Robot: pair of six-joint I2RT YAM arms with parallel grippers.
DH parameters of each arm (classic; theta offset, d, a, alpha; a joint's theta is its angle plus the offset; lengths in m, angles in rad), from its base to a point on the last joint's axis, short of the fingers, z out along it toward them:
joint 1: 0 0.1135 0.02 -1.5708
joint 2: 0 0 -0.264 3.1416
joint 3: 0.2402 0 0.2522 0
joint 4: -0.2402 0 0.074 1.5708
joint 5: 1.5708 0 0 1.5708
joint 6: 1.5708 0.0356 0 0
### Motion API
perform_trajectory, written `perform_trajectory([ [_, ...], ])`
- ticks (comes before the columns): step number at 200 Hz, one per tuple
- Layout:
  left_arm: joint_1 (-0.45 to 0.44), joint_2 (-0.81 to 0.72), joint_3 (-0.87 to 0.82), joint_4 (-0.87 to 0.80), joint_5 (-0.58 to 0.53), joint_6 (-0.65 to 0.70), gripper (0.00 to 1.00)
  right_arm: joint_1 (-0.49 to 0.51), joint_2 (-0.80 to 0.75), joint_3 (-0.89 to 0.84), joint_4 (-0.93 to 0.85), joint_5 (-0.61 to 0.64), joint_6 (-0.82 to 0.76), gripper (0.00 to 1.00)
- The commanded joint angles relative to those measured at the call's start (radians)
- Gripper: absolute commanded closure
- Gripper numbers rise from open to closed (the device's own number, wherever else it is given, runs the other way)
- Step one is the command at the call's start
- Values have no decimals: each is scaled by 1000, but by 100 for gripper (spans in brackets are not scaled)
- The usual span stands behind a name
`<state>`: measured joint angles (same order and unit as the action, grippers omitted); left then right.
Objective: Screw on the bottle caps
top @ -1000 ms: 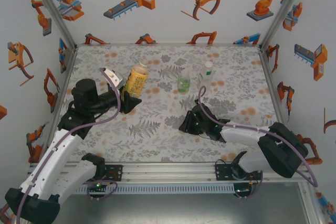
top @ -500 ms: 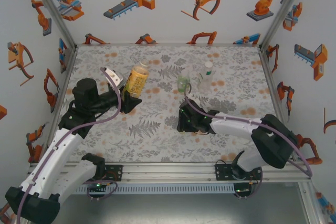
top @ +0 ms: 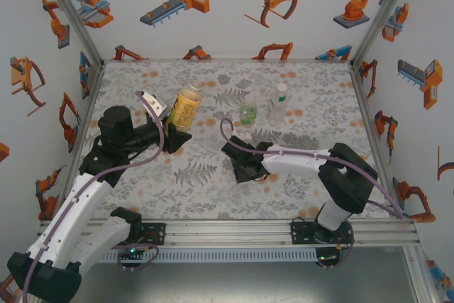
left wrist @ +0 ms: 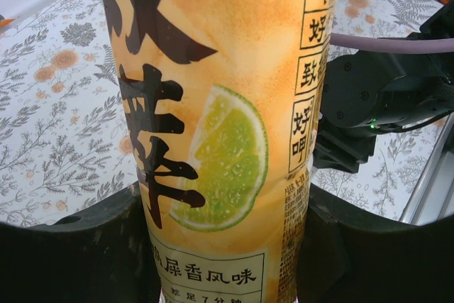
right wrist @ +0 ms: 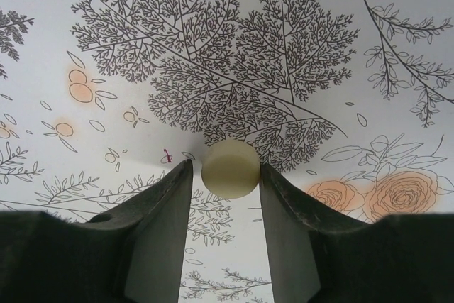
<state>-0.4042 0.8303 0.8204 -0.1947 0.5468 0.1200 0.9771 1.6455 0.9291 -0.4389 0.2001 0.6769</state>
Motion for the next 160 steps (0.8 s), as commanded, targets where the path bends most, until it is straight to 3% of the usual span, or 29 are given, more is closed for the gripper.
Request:
perform_trajectory([
  [1,6,-1,10,12,18,-11,100,4,14,11,-58,33,-25,58],
  [160,6,7,11,13,18,-11,100,4,19,23,-29,58,-55,60],
])
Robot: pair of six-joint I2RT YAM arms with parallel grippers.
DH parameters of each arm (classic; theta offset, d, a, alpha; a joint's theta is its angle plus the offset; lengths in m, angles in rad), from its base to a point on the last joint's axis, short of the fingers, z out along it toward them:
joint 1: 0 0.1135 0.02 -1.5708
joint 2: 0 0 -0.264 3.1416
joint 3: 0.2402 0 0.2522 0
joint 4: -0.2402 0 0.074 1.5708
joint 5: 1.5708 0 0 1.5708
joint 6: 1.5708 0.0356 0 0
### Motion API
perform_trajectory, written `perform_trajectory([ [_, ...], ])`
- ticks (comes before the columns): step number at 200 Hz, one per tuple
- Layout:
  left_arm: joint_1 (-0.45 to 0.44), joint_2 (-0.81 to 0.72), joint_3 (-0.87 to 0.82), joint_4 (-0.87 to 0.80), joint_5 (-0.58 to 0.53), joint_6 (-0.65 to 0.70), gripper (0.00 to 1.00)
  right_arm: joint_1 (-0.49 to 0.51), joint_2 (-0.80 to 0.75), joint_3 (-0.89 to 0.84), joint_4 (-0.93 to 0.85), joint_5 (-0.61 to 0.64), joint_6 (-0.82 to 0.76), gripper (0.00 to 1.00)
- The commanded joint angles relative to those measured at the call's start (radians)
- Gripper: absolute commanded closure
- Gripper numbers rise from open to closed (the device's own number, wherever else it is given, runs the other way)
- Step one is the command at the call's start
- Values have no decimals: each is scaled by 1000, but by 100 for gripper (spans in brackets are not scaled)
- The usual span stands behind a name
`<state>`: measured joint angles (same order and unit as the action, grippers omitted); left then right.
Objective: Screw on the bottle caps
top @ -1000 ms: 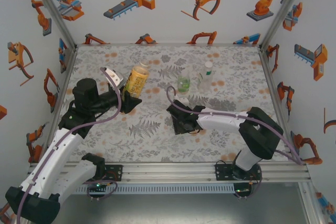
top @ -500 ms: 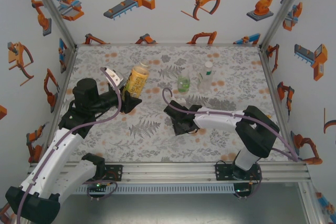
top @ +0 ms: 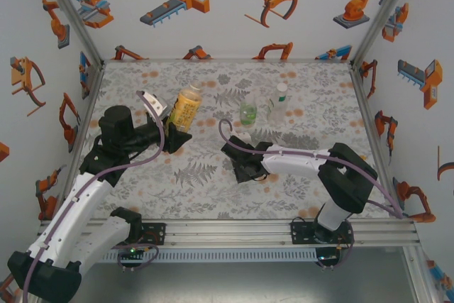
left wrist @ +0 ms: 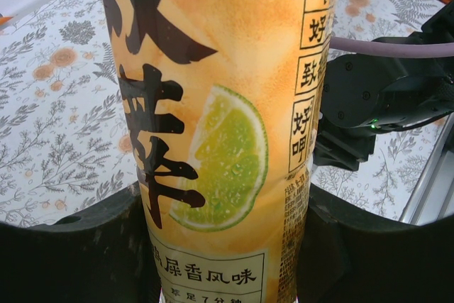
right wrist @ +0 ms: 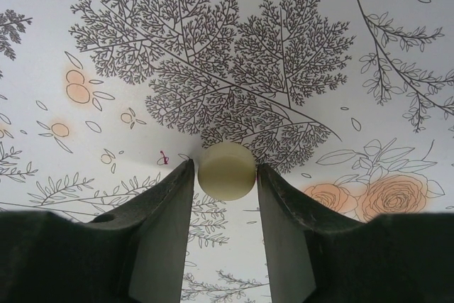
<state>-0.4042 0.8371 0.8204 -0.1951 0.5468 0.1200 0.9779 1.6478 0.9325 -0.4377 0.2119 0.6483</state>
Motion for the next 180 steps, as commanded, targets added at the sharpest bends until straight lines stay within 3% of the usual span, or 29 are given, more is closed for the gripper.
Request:
perform_trajectory([
  [1,5,0,11,13,19,-12,100,3,16,20,-30,46,-28,60],
  [85,5,7,13,14,32,-6,100,4,-9,17,-36,50,-41,70],
  [137,0,32,19,13,105,24,100,-8,-187,24,-21,4,-124,76],
  [180,-58,33,17,-5,117,88,100,-40,-376,40,3,-103,-228,82],
])
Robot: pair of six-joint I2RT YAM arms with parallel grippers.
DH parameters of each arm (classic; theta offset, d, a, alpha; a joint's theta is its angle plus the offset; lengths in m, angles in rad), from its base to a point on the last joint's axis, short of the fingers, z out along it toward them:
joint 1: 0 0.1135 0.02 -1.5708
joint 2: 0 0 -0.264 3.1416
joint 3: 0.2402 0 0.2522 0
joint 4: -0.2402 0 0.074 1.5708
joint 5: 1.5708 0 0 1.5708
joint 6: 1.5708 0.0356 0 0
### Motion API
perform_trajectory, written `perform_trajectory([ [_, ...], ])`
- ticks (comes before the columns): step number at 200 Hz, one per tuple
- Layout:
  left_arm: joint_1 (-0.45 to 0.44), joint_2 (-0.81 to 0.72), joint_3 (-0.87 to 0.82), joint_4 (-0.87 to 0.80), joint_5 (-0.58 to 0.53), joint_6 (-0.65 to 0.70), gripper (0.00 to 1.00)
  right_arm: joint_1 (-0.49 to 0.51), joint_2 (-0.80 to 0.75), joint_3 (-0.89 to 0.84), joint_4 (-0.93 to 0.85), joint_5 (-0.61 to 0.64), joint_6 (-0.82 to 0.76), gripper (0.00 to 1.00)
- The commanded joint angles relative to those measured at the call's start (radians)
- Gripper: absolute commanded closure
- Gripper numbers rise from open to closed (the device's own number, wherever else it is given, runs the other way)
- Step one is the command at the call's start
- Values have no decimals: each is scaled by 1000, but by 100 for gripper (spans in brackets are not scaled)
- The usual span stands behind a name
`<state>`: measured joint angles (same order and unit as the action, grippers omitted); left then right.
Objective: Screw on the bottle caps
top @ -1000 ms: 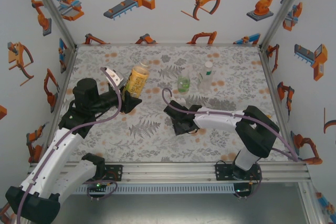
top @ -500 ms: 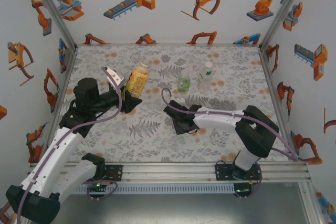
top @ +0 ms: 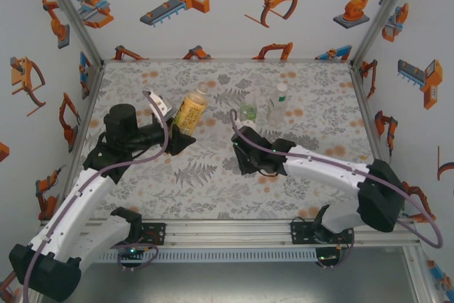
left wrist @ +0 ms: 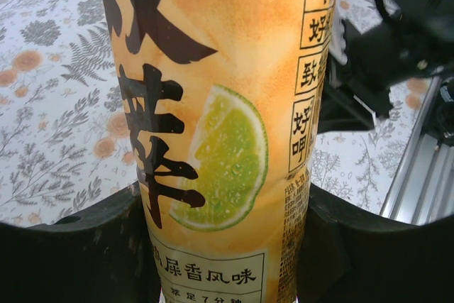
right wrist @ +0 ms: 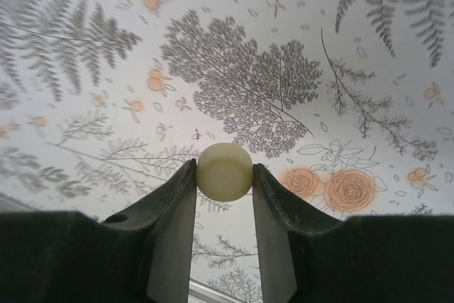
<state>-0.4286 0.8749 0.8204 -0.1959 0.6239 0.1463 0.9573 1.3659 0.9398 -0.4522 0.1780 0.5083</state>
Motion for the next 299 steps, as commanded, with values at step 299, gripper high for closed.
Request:
perform_trajectory([
  [299,-349,24,56,-371,27,543,100,-57,-507,195,-16,-749,-800,94],
])
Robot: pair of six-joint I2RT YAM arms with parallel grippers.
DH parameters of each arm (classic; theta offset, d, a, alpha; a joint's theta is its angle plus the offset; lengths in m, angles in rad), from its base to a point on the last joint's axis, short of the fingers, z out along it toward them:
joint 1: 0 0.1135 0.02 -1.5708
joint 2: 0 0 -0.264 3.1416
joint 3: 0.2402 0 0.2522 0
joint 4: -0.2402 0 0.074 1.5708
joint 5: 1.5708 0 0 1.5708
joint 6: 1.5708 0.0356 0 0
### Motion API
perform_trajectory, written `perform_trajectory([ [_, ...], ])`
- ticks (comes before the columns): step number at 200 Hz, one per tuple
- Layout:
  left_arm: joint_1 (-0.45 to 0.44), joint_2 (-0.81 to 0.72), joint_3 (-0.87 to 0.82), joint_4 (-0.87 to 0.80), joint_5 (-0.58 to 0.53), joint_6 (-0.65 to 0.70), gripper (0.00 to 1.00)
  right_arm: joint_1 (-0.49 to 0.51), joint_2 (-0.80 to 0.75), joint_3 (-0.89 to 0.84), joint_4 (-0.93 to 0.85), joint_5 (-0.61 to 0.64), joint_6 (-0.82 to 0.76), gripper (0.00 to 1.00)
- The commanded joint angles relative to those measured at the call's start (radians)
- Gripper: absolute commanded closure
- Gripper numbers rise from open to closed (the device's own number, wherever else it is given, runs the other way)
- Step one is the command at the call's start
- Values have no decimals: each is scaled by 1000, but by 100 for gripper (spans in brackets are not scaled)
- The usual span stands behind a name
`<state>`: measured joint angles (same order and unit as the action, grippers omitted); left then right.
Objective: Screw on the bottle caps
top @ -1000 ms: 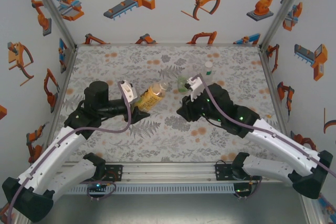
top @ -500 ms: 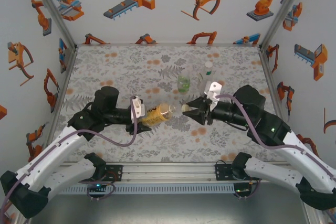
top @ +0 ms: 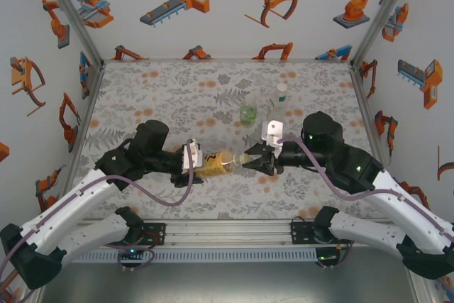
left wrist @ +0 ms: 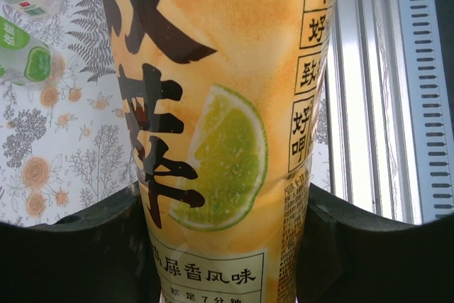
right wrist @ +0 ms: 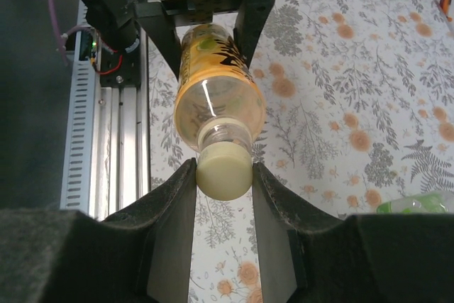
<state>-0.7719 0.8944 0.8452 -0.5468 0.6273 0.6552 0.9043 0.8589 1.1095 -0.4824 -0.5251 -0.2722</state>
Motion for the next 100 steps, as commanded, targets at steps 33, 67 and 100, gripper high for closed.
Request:
perform_trajectory([
  [33,-7,5,30,-22,52,41,100,-4,13,25,11,-58,-21,95],
  [67,-9,6,29,-23,79,48,100,-5,14,24,14,-62,-21,95],
  [100,-9,7,29,-26,96,53,100,-4,14,20,22,-77,-22,96],
])
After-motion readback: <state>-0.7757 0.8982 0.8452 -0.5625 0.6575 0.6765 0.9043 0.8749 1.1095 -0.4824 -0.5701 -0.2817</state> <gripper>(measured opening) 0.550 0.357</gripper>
